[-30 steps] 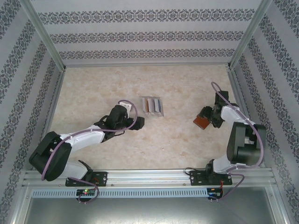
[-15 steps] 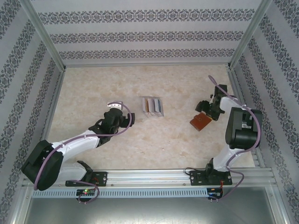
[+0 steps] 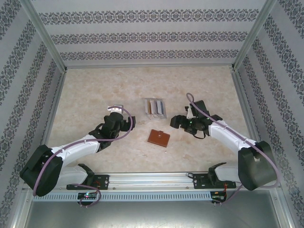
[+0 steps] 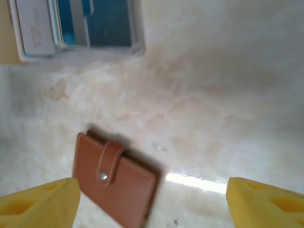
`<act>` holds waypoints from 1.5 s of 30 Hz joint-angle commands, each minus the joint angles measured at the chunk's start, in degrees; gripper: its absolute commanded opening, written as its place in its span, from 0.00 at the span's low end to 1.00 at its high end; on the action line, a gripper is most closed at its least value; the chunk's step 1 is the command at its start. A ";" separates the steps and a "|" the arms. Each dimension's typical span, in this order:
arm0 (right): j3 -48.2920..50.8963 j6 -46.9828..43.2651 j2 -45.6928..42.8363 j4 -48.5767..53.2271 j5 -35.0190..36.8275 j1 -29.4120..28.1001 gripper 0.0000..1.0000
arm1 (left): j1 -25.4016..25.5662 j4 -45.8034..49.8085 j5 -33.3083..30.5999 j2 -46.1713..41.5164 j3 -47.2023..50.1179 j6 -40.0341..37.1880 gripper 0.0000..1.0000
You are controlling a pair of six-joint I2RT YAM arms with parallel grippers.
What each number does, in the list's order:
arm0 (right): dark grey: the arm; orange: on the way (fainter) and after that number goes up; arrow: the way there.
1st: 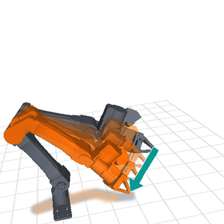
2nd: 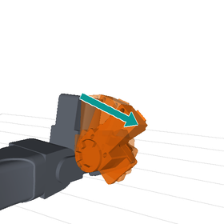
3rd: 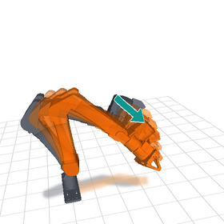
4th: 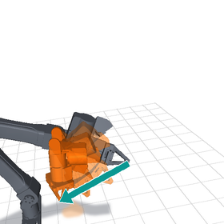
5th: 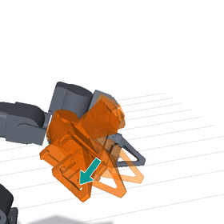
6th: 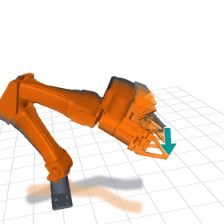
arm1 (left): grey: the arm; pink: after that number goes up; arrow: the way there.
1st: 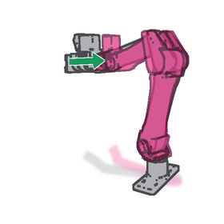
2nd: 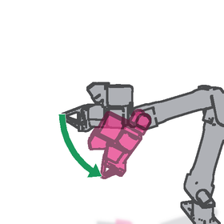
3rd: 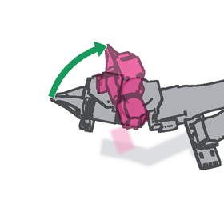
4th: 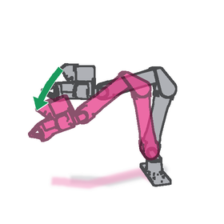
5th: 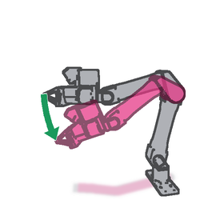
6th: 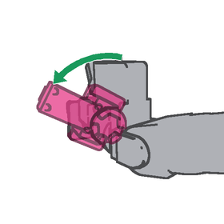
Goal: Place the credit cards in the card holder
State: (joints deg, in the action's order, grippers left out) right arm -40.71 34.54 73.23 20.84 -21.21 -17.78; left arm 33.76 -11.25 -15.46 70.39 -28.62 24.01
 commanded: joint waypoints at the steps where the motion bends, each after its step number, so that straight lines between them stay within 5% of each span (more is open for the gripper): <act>1: -0.95 -2.40 0.62 2.86 0.77 0.69 0.77 | 0.34 -1.38 0.52 0.09 -0.09 1.08 1.00; 6: 0.19 -0.88 6.27 -4.02 -4.32 -6.77 0.69 | 0.35 -2.32 0.62 0.60 0.68 3.60 1.00; 14: -8.68 -17.19 12.63 6.36 14.15 -20.65 0.78 | -1.45 -0.47 -0.26 1.46 0.49 6.30 0.99; 24: -21.77 -23.74 30.30 10.52 16.54 -24.01 0.73 | -3.49 -1.50 1.50 -0.37 2.39 7.15 0.99; 30: -21.32 -13.57 30.13 14.88 24.89 -23.35 0.57 | -3.51 -0.59 2.16 1.06 1.14 6.34 0.99; 40: 0.50 32.07 10.84 -1.50 25.55 -27.06 0.49 | -3.45 -4.31 8.99 2.57 1.43 4.93 1.00; 42: 2.08 32.60 8.28 -4.76 25.25 -26.89 0.50 | -3.39 -4.39 11.55 3.68 0.61 4.57 1.00; 45: -2.71 18.61 7.00 2.37 24.80 -23.94 0.52 | -3.26 -5.36 14.20 5.55 0.01 4.20 1.00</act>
State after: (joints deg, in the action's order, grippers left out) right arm -40.10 56.93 82.04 20.56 1.76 -43.44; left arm 30.63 -13.58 -5.02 74.52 -26.83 29.71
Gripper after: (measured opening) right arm 0.521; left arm 0.996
